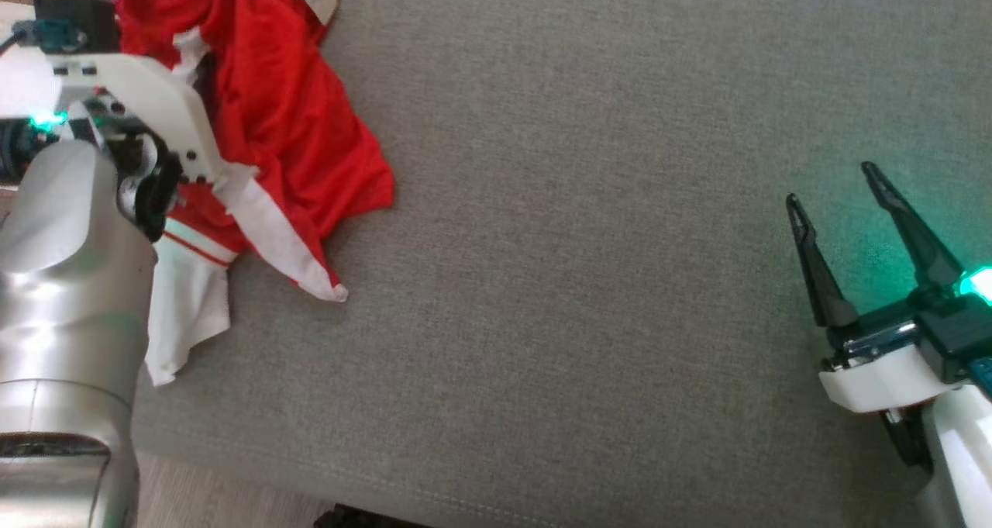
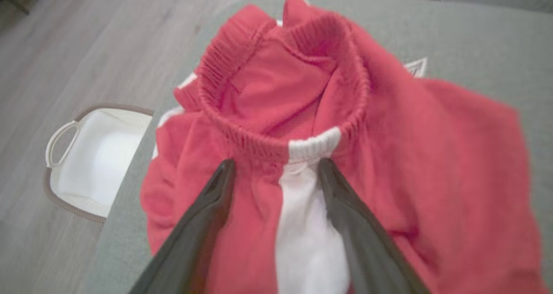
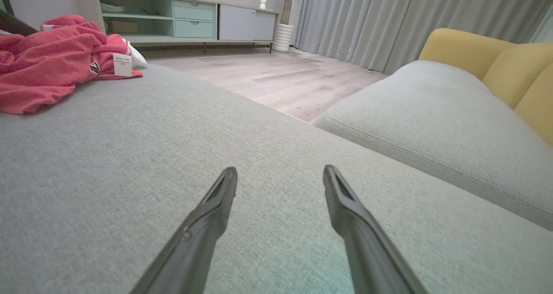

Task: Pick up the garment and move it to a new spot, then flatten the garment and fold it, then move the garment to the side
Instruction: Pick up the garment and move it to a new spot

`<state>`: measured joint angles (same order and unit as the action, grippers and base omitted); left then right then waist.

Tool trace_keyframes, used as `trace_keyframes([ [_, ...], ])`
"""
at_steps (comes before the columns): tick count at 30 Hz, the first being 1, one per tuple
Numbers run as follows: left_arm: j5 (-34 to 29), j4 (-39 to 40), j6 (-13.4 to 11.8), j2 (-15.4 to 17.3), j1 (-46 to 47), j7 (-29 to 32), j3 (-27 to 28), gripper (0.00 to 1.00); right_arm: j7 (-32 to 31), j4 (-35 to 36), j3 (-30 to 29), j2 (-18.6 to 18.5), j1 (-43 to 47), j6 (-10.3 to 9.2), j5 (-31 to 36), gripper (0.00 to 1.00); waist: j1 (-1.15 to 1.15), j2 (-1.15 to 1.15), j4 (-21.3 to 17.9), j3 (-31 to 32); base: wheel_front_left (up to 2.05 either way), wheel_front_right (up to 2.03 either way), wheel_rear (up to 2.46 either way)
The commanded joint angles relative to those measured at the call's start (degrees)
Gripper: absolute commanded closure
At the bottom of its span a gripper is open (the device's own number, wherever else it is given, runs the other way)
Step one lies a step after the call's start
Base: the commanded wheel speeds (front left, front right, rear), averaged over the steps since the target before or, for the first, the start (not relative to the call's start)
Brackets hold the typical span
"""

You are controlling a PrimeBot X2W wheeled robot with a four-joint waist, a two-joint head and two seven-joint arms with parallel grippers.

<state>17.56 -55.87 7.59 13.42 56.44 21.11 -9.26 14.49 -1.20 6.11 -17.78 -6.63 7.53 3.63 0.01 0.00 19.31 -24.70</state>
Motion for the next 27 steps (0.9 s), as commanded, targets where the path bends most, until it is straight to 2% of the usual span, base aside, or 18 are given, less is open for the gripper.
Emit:
trace_keyframes([
  [1,0.39,-0.61,-0.11,4.35,2.8,-0.57,1.32,0.0,0.51,2.33,0.47,-1.23,-0.5,-0.04,0.6,0.0,-0.01,0.0,-0.65,-0.96,0.0,0.0,0.0],
  [3,1.45,-2.79,-0.11,4.06,3.18,-1.98,1.77,0.0,0.51,2.6,0.23,-1.35,-0.43,-0.04,0.63,0.0,-0.01,0.0,-0.71,-1.27,0.0,0.0,0.0],
  [4,2.12,-3.72,-0.11,3.8,3.23,-2.42,1.75,0.54,0.51,2.68,0.18,-1.34,-0.39,-0.04,0.65,0.0,-0.01,0.0,-0.75,-1.36,0.0,0.0,0.0],
  [5,2.45,-4.25,-0.11,3.79,3.37,-3.34,1.45,0.92,0.51,2.74,0.13,-1.31,-0.37,-0.04,0.7,0.0,-0.01,0.0,-0.74,-1.42,0.0,0.0,0.0],
  [6,2.45,-4.25,-0.11,3.79,3.37,-3.34,1.45,0.92,0.51,2.74,0.13,-1.31,-0.37,-0.04,0.7,0.0,-0.01,0.0,-0.74,-1.42,0.0,0.0,0.0],
  [7,2.77,-4.64,-0.11,3.89,3.53,-4.45,1.17,1.0,0.51,2.77,0.07,-1.22,-0.37,-0.04,0.74,0.0,-0.01,0.0,-0.71,-1.42,0.0,0.0,0.0],
  [12,7.58,-3.85,-0.11,3.02,5.08,-10.1,0.06,1.0,0.51,1.94,0.05,-0.36,-0.08,-0.04,0.6,0.0,-0.01,0.0,-0.11,-0.07,0.0,0.0,0.0],
  [17,12.19,0.08,-0.1,4.32,6.96,-12.28,-4.28,1.0,0.51,0.11,1.55,1.87,-0.65,-0.04,-0.27,0.0,-0.01,0.0,-0.37,3.72,0.0,0.0,0.0],
  [22,17.27,5.67,-0.1,6.46,8.61,-11.63,-9.6,1.0,0.51,-1.61,3.98,5.55,-0.85,-0.04,-1.02,0.0,-0.01,0.0,-2.26,9.55,0.0,0.0,0.0],
  [27,24.55,12.28,-0.1,9.41,9.65,-8.5,-13.04,1.0,0.51,-2.62,5.31,9.55,-0.11,-0.04,-1.81,0.0,-0.01,0.0,-6.61,15.93,0.0,0.0,0.0],
])
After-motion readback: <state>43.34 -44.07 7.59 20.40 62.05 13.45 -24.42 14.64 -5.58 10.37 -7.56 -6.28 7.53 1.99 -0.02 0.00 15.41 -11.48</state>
